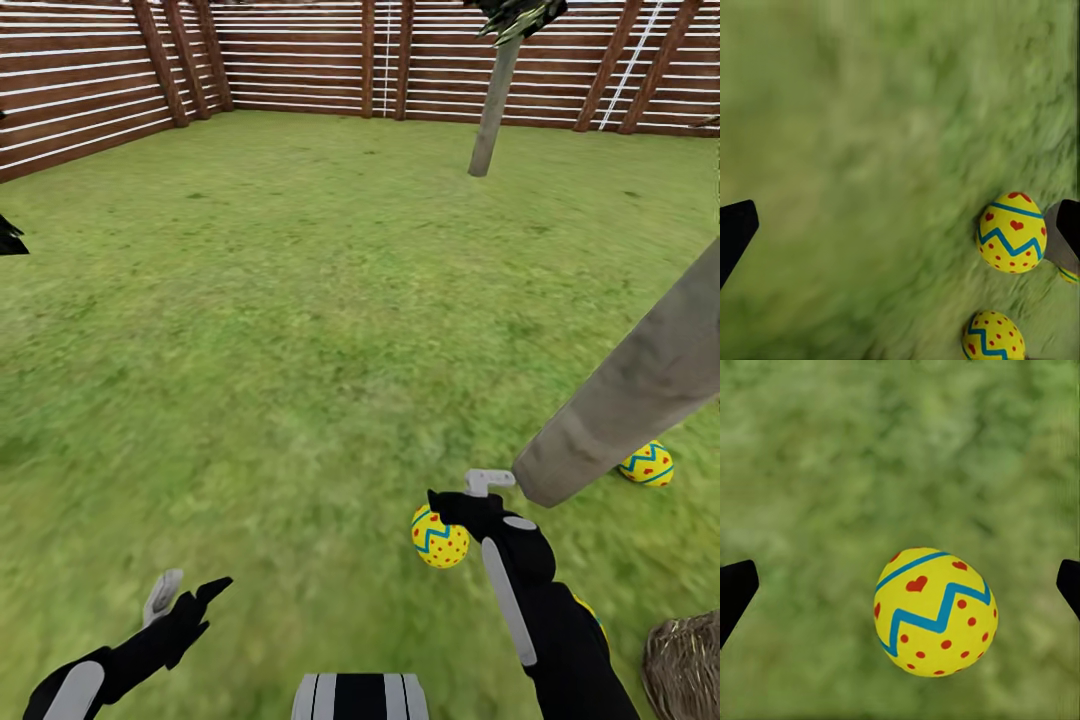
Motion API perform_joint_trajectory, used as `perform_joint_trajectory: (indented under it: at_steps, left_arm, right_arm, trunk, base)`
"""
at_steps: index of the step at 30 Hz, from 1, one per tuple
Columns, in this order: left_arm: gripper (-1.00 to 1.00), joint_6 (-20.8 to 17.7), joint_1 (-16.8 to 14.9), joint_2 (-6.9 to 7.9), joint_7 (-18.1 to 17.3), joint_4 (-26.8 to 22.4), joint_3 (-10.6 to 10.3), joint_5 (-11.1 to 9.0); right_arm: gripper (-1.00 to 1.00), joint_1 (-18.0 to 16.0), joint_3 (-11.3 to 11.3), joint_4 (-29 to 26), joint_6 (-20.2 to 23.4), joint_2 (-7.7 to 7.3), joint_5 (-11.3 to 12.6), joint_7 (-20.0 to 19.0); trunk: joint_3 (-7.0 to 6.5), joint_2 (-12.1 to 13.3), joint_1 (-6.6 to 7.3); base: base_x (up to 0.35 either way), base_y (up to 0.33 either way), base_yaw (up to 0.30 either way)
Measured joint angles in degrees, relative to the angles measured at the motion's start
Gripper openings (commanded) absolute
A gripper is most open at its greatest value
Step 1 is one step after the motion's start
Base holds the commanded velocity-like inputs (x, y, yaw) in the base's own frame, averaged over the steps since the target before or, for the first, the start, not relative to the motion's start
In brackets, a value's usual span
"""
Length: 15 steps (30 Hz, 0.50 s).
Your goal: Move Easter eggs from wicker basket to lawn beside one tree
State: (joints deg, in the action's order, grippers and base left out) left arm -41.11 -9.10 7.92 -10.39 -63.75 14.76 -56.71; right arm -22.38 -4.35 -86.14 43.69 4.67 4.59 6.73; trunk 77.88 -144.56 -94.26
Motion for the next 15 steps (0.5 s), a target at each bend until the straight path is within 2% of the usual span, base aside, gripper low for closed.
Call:
perform_joint_trajectory:
  at_steps: [4,15]
  left_arm:
    - [1.00,0.4,0.3,0.01,-0.4,-0.1,-0.1,-0.4]
    - [1.00,0.4,1.1,0.09,-0.3,0.4,0.0,-0.3]
  right_arm:
    - [1.00,0.1,-0.1,0.2,-0.1,-0.01,-0.1,-0.1]
    - [1.00,1.3,-0.3,-0.4,0.0,-0.01,-0.1,-0.1]
  trunk:
    - [-0.01,0.0,0.00]
    - [-0.02,0.0,-0.02]
  base:
    - [-0.040,0.051,0.000]
    - [-0.142,0.263,0.025]
